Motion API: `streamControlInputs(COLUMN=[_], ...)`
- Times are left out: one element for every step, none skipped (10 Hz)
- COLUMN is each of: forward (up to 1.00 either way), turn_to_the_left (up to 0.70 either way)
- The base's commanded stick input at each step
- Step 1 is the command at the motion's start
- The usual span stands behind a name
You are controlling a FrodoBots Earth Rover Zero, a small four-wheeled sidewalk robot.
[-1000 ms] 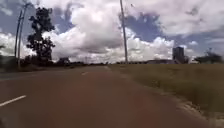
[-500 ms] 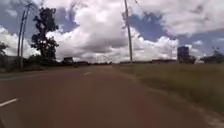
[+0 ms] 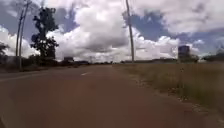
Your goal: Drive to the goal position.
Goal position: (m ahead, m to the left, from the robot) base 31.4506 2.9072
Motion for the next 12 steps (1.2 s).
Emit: streamControlInputs(forward=[1.00,1.00,1.00,1.00,1.00,1.00,1.00,1.00,1.00,1.00,1.00,1.00], turn_to_the_left=[-0.20,0.00,0.00,0.00,0.00,0.00,0.00,0.00,0.00,0.00,0.00,0.00])
